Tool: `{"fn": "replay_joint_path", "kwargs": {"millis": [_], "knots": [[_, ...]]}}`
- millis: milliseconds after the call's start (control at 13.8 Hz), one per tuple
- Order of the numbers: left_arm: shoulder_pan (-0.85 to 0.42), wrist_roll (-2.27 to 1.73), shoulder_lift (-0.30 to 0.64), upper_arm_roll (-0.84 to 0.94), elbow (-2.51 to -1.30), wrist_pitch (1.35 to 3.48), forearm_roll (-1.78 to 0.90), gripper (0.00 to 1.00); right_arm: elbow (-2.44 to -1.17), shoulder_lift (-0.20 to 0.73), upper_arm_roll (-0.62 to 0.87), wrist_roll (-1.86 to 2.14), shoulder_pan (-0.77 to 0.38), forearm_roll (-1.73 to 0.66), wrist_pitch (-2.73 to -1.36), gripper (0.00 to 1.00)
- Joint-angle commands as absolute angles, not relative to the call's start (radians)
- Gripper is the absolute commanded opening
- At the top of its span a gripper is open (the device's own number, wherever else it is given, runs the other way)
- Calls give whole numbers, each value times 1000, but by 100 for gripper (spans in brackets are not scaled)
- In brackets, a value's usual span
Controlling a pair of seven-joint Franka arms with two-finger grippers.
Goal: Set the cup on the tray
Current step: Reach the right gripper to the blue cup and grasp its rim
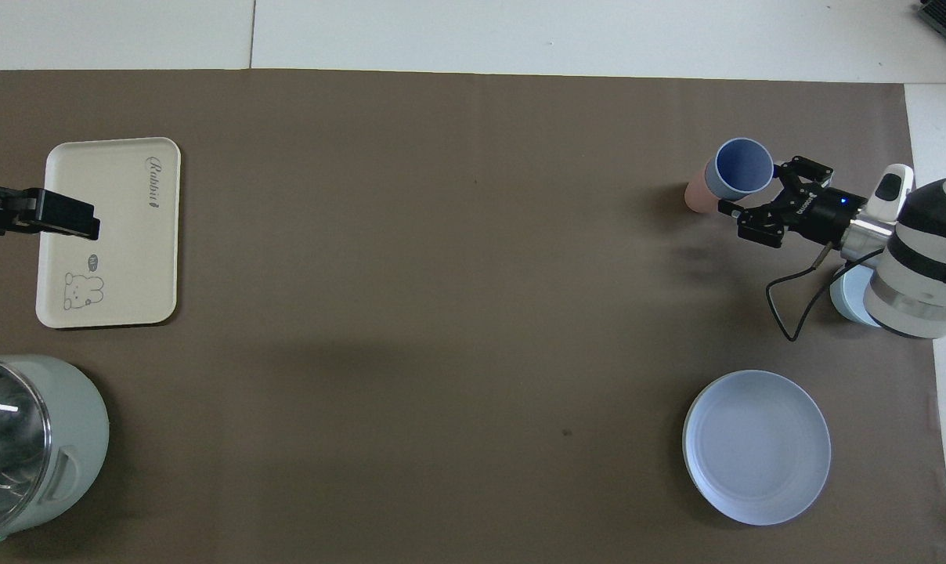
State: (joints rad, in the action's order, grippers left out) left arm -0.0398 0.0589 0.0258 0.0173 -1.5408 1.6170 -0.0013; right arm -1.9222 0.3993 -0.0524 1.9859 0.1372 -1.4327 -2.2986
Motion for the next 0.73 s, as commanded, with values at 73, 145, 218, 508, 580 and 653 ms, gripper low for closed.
{"fn": "replay_joint_path", "kwargs": {"millis": [73,145,218,508,580,653], "knots": [[-49,69,-3,9,-1575,1628,-5,100,-1904,428,-48,2054,123,-1499,-2327,100],[-48,69,-3,9,-1575,1628,-5,100,-1904,428,-46,2060,121,-1500,-2336,100],[-46,71,-3,9,-1575,1628,-5,100,-1904,429,-46,2062,100,-1506,-2347,100],[-44,71,-3,9,-1575,1628,-5,100,-1905,434,-48,2080,87,-1534,-2370,99],[-46,69,-3,9,-1575,1629,-5,100,-1901,433,-48,2100,87,-1532,-2370,38],[-48,69,-3,9,-1575,1631,-5,100,-1899,433,-46,2103,87,-1537,-2372,0]]}}
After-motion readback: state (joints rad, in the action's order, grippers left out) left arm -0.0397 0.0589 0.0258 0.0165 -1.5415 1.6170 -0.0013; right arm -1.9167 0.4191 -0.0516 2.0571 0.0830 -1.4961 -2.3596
